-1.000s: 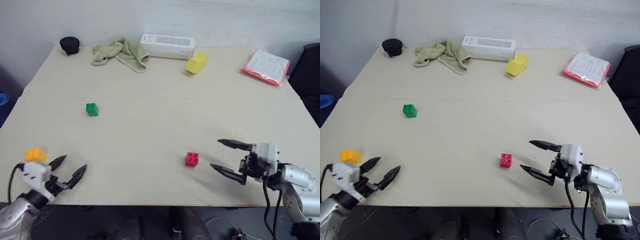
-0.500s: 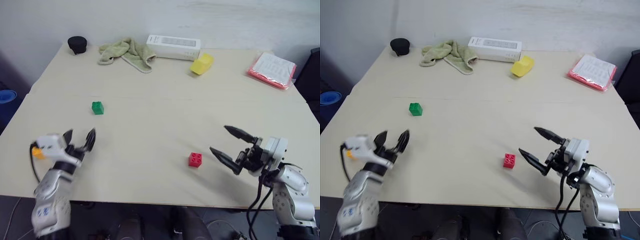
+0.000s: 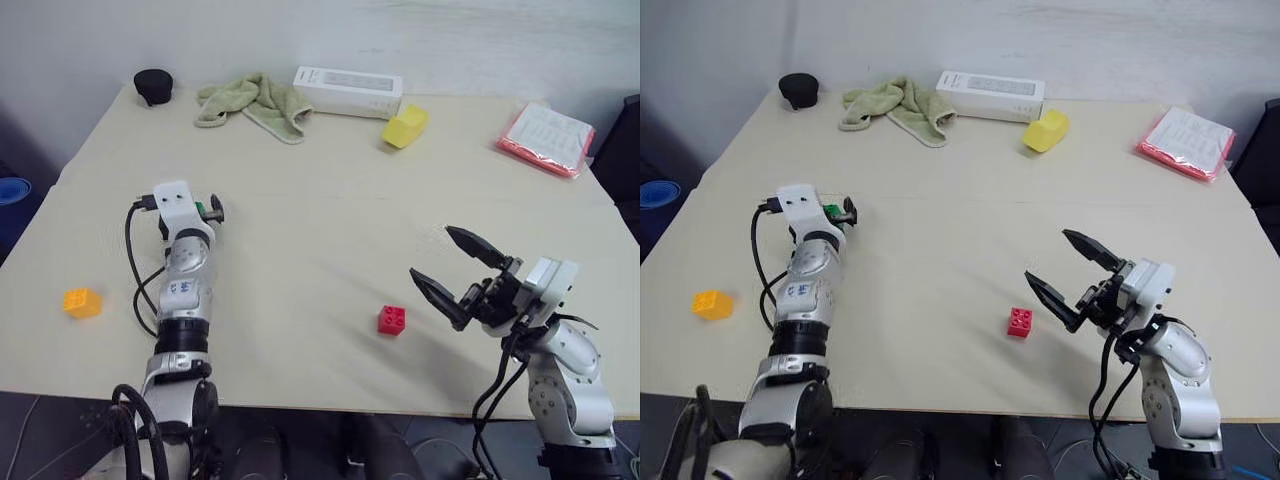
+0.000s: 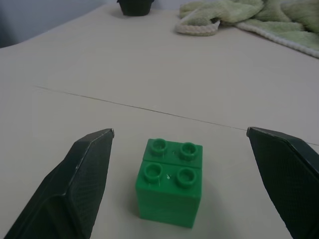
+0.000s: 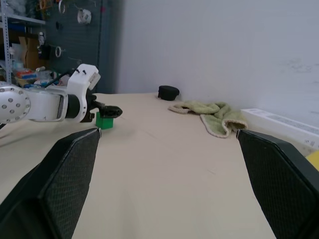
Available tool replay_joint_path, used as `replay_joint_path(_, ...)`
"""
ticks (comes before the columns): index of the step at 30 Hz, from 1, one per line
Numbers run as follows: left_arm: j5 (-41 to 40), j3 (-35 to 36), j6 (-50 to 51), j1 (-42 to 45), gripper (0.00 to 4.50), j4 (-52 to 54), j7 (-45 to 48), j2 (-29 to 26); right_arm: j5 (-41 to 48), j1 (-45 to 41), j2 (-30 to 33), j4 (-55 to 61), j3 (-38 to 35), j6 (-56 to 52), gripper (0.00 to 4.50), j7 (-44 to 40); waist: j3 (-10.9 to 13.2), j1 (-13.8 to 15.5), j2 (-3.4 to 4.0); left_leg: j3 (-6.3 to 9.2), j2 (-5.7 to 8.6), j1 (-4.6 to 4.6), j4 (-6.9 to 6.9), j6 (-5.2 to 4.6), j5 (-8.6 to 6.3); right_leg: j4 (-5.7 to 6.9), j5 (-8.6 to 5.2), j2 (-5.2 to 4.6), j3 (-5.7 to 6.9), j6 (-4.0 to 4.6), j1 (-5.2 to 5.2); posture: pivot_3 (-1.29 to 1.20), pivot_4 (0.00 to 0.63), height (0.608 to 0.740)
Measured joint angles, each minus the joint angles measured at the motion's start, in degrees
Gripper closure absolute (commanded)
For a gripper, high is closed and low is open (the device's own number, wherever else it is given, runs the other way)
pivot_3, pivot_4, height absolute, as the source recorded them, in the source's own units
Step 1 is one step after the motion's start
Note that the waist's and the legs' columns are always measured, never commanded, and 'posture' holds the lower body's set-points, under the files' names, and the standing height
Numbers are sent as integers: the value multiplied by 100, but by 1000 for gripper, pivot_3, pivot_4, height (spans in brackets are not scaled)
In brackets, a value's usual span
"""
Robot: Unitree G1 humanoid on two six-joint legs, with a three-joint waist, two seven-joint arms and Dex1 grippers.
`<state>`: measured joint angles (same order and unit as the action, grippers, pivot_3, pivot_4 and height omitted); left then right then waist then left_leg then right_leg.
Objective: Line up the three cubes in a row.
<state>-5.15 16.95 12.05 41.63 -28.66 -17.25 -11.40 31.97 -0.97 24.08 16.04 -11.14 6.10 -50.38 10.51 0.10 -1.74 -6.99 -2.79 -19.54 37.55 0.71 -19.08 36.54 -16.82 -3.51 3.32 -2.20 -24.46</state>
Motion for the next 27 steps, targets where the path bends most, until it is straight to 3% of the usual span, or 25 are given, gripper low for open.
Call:
replay_joint_path(2,9,-8,-31,100,580,-219,-19,1,-33,49,0,0,-1,19,0,13,0,-9,0,1,-1,1,-2,3,1,1,0,2,2,0,-1,0,150,740)
replay_joint_path(10,32,-22,177,126,2895,-424,-167,9,-62,167,2,4,-8,136,0,74,0,-7,0,1,-1,1,2,7,4,7,0,1,2,0,-2,0,150,740)
replay_joint_path(14,3,-47,298,-28,2973,-119,19,-7,-63,166,18,3,-10,137,0,70,0,-11,0,1,-2,2,1,9,4,8,0,1,2,0,-2,0,150,740)
replay_joint_path(17,-522,-93,110,-247,2973,330,1224,-50,-61,179,135,1,-49,137,0,16,0,-9,0,0,-2,0,4,10,5,9,0,1,3,1,-2,0,150,740)
replay_joint_path(21,-1588,-550,571,-599,2973,1434,3570,-405,-57,217,348,-5,-72,147,0,-141,0,-14,0,1,-2,-4,16,11,5,12,-1,3,2,2,-2,0,150,740)
replay_joint_path(22,-1866,-1081,664,-930,2973,2060,4867,-1042,-69,344,651,14,-68,264,0,-457,4,-31,7,-3,-1,-6,16,14,2,13,-3,8,-1,5,-5,0,150,740)
replay_joint_path(24,-2088,-1672,598,-1311,2973,2845,6578,-1831,-95,725,1177,33,-315,373,0,-925,5,-42,17,-9,-3,8,8,20,-1,9,-12,13,-10,7,0,0,150,740)
replay_joint_path(27,-2019,-2275,434,-1348,2973,3022,7852,-2288,157,910,1440,43,-632,316,0,-1239,6,-24,16,-6,-3,18,33,17,1,30,-13,15,-17,8,11,0,150,740)
